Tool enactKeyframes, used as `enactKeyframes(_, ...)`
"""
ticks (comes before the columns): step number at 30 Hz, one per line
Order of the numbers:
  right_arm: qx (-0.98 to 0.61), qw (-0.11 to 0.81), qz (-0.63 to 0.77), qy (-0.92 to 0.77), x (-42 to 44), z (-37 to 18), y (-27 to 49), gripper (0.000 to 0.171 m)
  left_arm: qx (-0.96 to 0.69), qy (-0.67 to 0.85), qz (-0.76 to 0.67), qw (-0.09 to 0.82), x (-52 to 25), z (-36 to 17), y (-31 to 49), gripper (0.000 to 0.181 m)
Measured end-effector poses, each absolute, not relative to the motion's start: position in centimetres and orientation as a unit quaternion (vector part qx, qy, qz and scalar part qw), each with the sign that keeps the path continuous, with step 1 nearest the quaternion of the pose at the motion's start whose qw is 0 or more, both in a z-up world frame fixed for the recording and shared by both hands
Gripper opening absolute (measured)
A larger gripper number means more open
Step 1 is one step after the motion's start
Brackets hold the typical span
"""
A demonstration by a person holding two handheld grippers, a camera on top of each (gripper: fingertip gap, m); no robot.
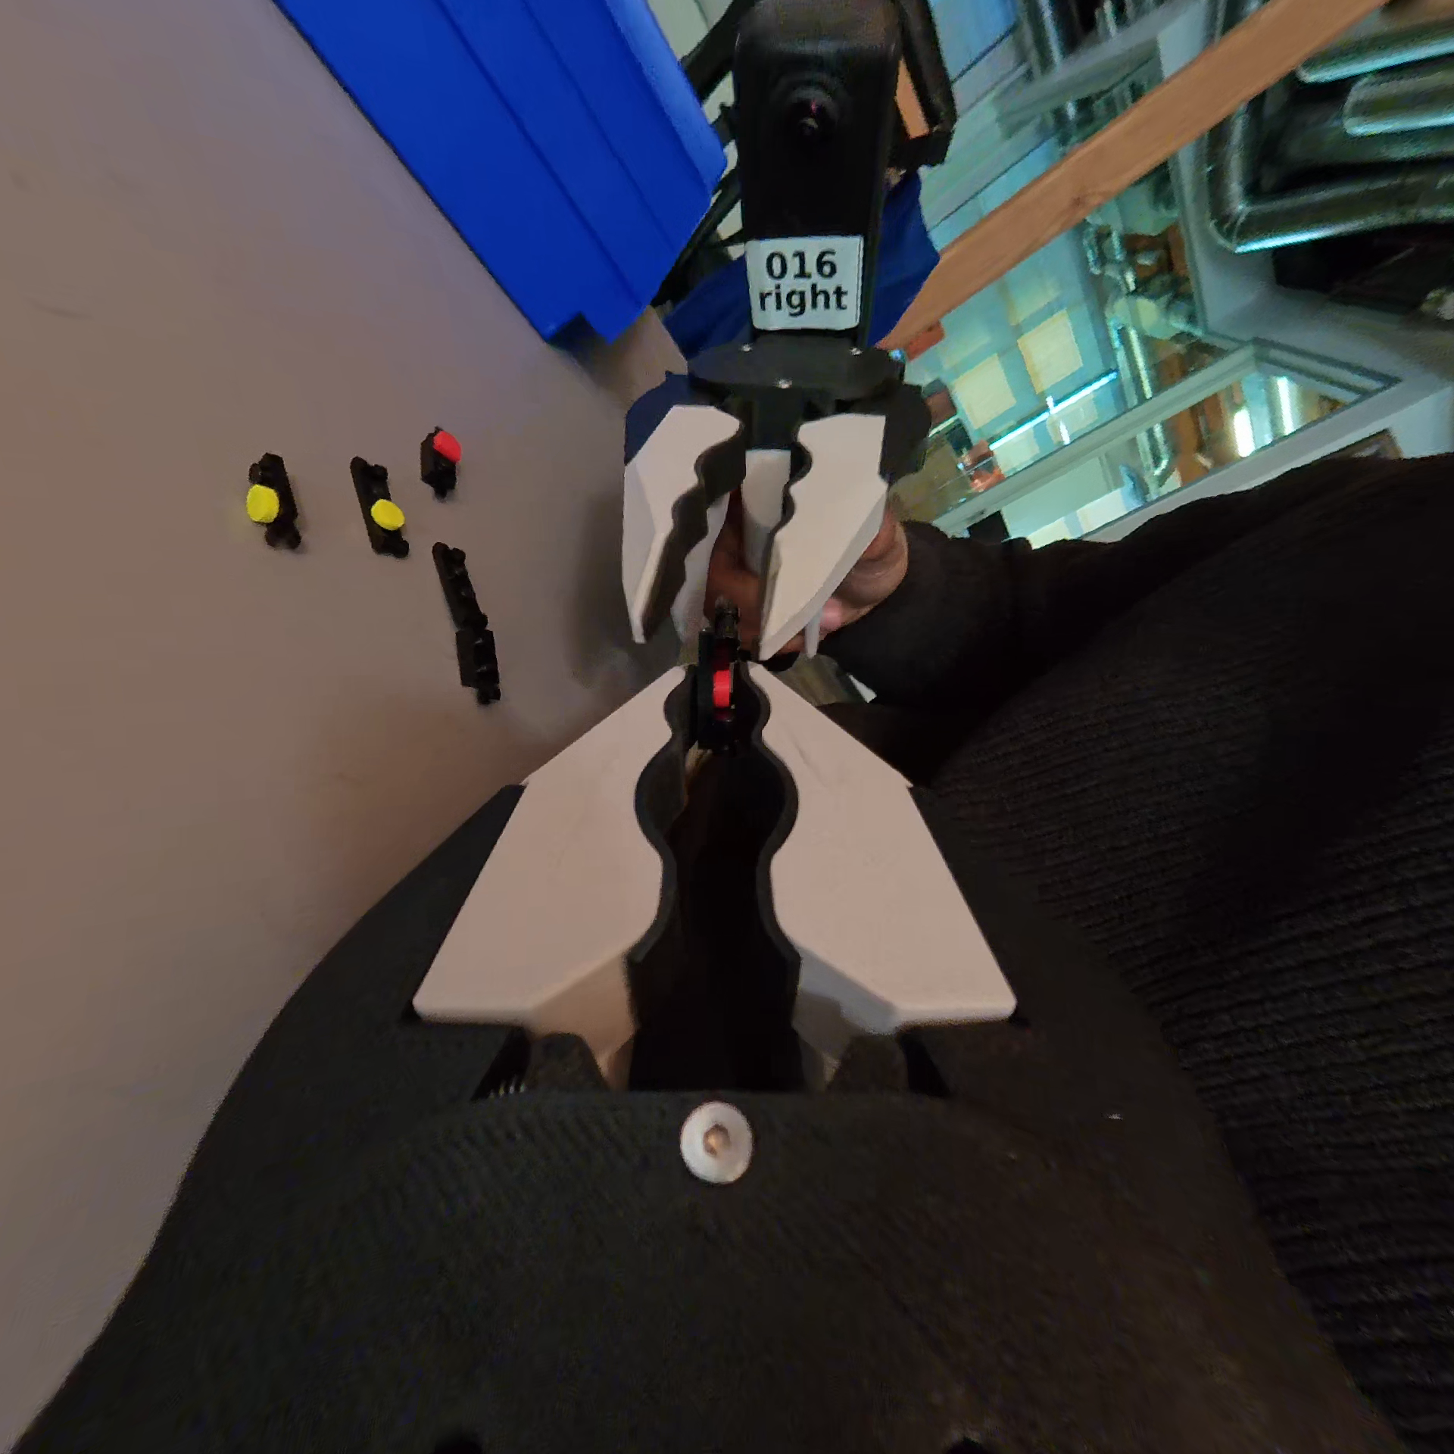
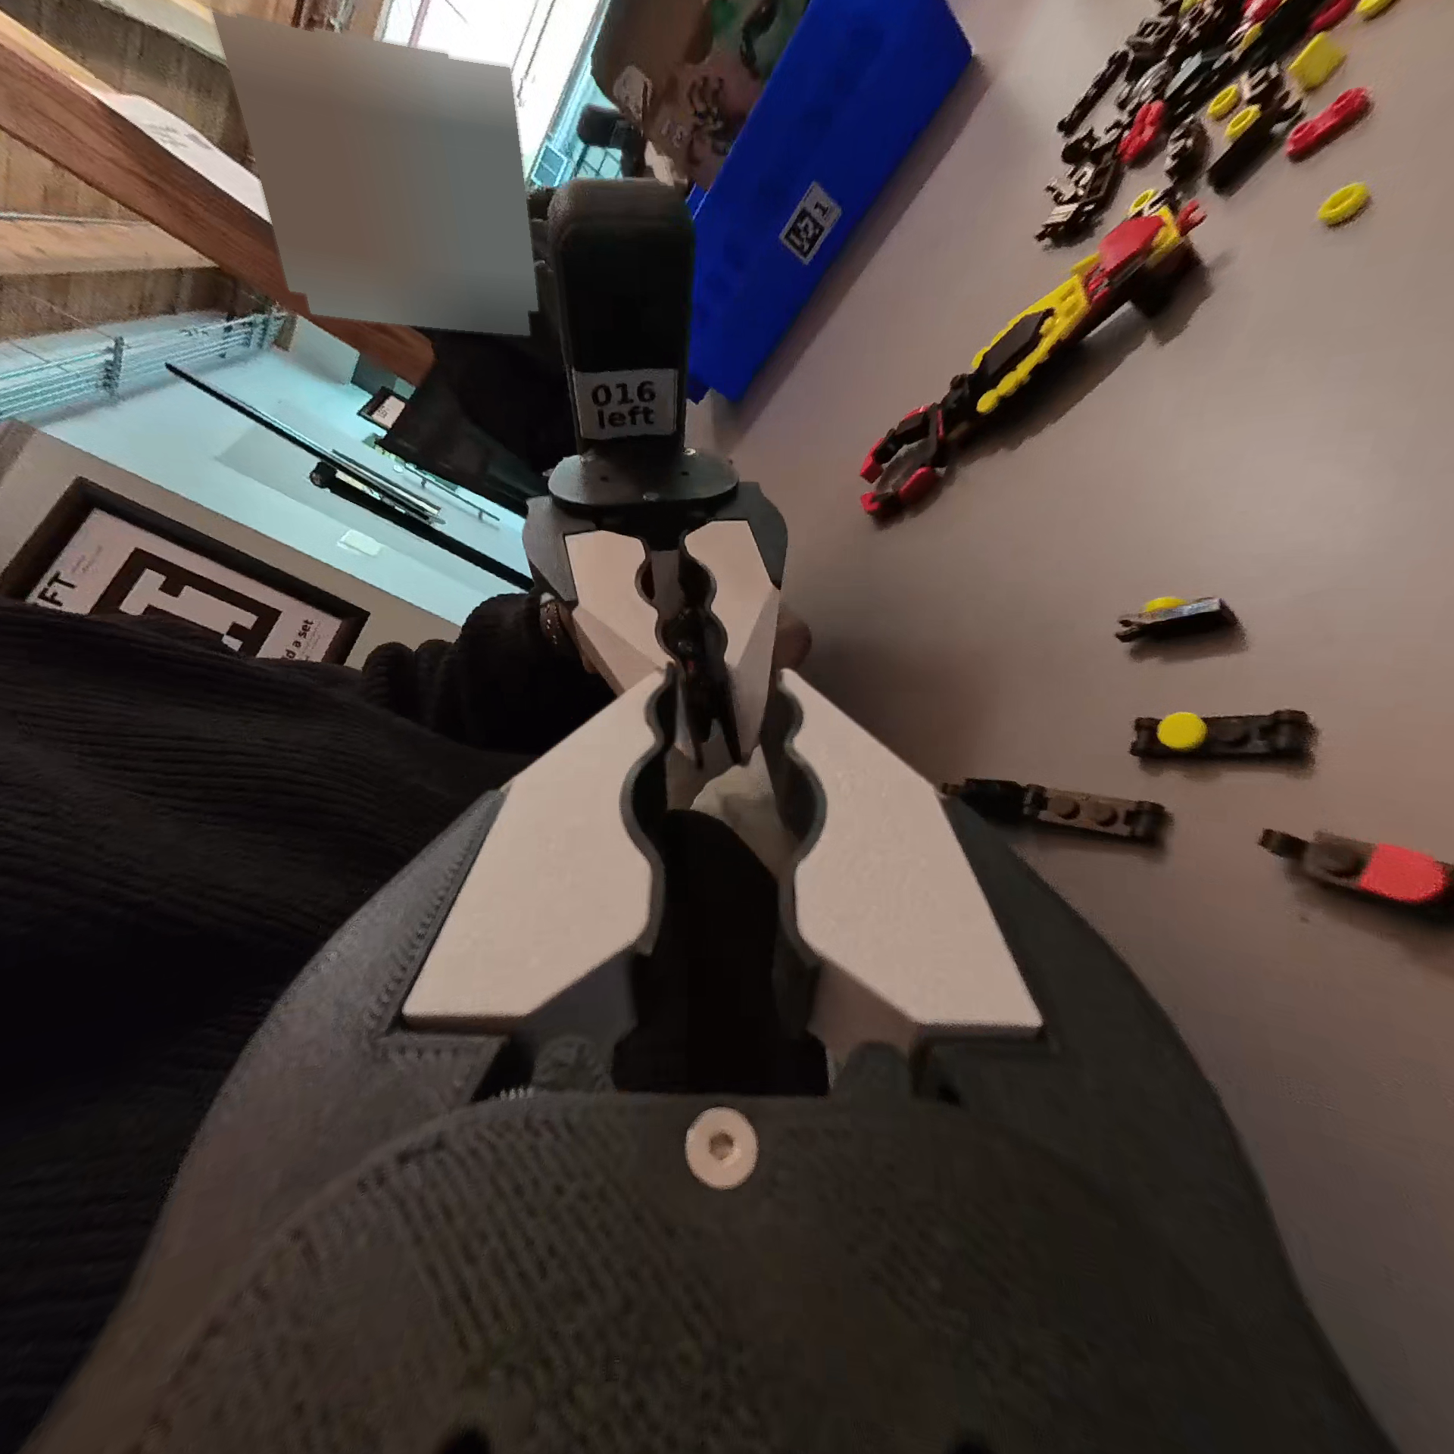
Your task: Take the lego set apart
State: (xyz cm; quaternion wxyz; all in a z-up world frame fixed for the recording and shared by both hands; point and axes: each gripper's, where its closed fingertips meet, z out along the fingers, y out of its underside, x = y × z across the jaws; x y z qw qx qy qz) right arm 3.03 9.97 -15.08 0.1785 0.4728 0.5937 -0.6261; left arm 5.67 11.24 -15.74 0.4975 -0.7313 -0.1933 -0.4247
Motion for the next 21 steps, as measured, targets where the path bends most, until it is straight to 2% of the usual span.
enactKeyframes(2, 0.462, 0.180, -0.637, 0.591, 3.2, -14.5, 9.8, 0.007, -0.727, -0.193, -0.430, 0.500, 5.7, -15.6, 11.2, 0.005)
enactKeyframes(13, 0.436, 0.105, -0.626, 0.638, 3.0, -14.5, 10.1, 0.003, -0.738, -0.197, -0.422, 0.489, 5.9, -15.9, 11.2, 0.004)
enactKeyframes(18, 0.439, 0.113, -0.626, 0.634, 3.1, -14.4, 10.2, 0.002, -0.738, -0.193, -0.414, 0.497, 5.8, -15.8, 11.3, 0.005)
enactKeyframes(21, 0.451, 0.106, -0.641, 0.612, 2.5, -13.7, 10.9, 0.002, -0.722, -0.204, -0.401, 0.525, 4.8, -15.2, 11.3, 0.013)
